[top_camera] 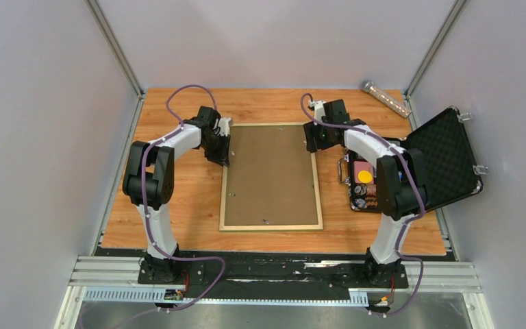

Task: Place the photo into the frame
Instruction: Install the photo frame at the center of the board.

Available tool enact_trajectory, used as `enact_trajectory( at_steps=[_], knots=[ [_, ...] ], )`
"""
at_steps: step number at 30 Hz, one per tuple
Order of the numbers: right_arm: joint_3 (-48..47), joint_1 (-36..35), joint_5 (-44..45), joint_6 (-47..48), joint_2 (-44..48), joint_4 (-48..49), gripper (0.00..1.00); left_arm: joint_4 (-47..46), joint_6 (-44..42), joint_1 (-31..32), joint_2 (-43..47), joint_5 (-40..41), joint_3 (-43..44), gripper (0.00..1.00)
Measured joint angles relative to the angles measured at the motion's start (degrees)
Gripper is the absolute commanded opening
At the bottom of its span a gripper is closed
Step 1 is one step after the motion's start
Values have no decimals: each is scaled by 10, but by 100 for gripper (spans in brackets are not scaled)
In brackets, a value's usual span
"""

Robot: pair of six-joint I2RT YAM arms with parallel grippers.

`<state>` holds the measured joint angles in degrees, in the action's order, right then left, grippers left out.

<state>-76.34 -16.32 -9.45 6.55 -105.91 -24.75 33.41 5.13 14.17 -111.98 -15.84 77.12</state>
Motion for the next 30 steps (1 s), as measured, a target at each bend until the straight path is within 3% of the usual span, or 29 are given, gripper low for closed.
enact_trajectory(
  at_steps=[6,19,30],
  knots=[
    [-58,14,-2,-7,-73,-1,59,2,-1,0,-2,-1,2,0],
    [-121,14,-10,-21,-138,-3,57,11,-1,0,-7,-2,10,0],
    [-151,14,-12,-36,-170,-3,41,11,-1,0,-7,-2,10,0]
  ],
)
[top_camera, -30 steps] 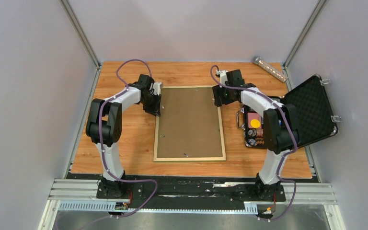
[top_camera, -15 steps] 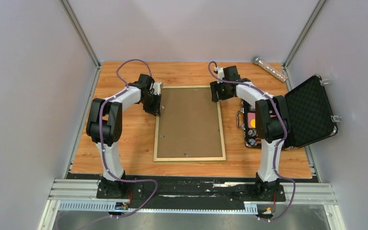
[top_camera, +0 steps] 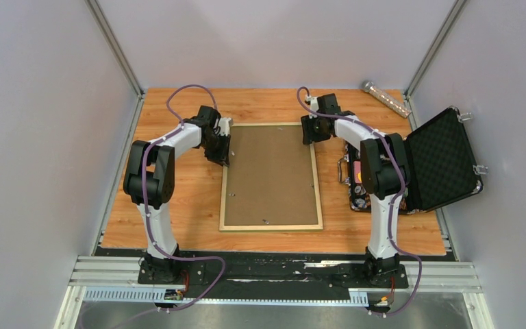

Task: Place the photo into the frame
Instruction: Install the photo frame at the center of the board.

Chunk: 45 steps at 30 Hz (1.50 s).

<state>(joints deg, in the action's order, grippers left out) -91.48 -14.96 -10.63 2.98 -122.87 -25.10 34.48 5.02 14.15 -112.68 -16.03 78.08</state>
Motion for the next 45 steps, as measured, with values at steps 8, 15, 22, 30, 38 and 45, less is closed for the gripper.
enact_trajectory(
  at_steps=[8,15,22,30,38,45],
  knots=[
    [-7,2,7,-10,-5,-5,31,0,0,0,0,0,0,0],
    [-7,8,9,-14,-5,1,24,0,0,0,0,0,0,0],
    [9,10,4,-14,1,19,19,0,0,0,0,0,0,0],
    [19,14,-14,11,5,27,19,0,0,0,0,-1,0,0],
    [13,17,-30,68,5,4,21,0,0,0,-2,-6,3,0],
    [-14,20,-33,126,1,-56,24,-2,0,1,-5,-18,3,0]
  ],
)
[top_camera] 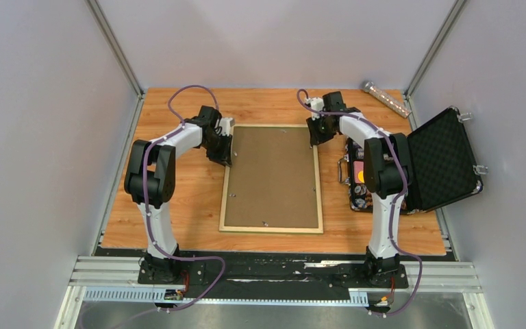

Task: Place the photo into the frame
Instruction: Install the photo frame at the center of the board.

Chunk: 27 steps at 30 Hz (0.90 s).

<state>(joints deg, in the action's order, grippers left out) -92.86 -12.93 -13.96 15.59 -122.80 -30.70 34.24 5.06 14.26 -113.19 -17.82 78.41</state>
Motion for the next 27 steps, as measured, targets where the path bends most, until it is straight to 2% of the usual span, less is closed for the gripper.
enact_trajectory(
  at_steps=[8,14,17,23,27],
  knots=[
    [-59,2,-22,84,-29,-68,32,1,0,0,-1,-2,1,0],
    [-87,5,-39,113,-42,-95,48,3,0,0,-2,-2,3,0],
    [-96,15,-64,83,-47,-124,52,3,0,0,-2,-2,3,0],
    [-95,50,-140,-7,-48,-145,54,3,0,0,-2,-2,3,0],
    [-38,70,-162,-36,-30,-131,54,3,1,0,-2,-1,3,0]
  ],
)
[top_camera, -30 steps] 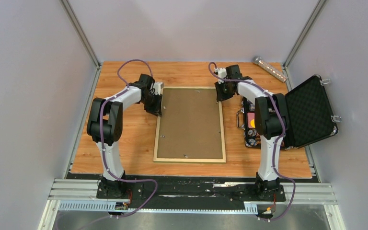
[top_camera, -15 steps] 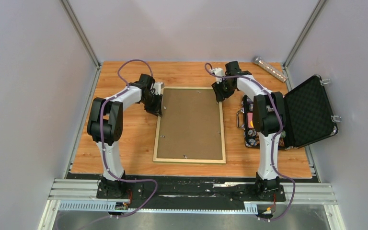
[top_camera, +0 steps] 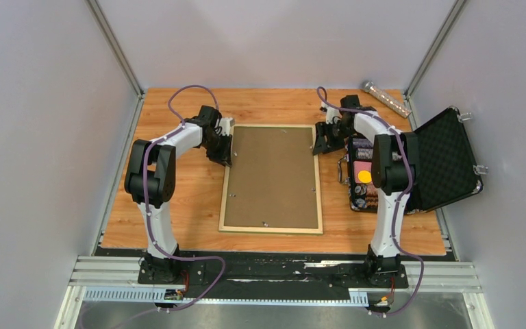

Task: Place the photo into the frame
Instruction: Install the photo frame at the center of the board.

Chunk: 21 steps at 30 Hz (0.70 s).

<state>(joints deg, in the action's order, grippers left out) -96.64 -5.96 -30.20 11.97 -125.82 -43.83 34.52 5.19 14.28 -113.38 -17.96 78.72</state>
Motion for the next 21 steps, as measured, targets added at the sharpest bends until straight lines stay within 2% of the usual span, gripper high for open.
enact_trajectory(
  at_steps=[9,13,15,18,21],
  knots=[
    [125,-9,-16,-25,76,35,52,0,1,0,0,0,0,0],
    [171,-23,0,-31,106,62,47,0,1,0,0,1,0,2],
    [196,-37,23,-34,124,82,40,2,1,0,0,1,1,7],
    [217,-54,60,-37,139,102,26,4,1,1,-1,4,3,24],
    [220,-59,76,-52,145,104,22,8,1,2,-2,7,7,36]
  ],
)
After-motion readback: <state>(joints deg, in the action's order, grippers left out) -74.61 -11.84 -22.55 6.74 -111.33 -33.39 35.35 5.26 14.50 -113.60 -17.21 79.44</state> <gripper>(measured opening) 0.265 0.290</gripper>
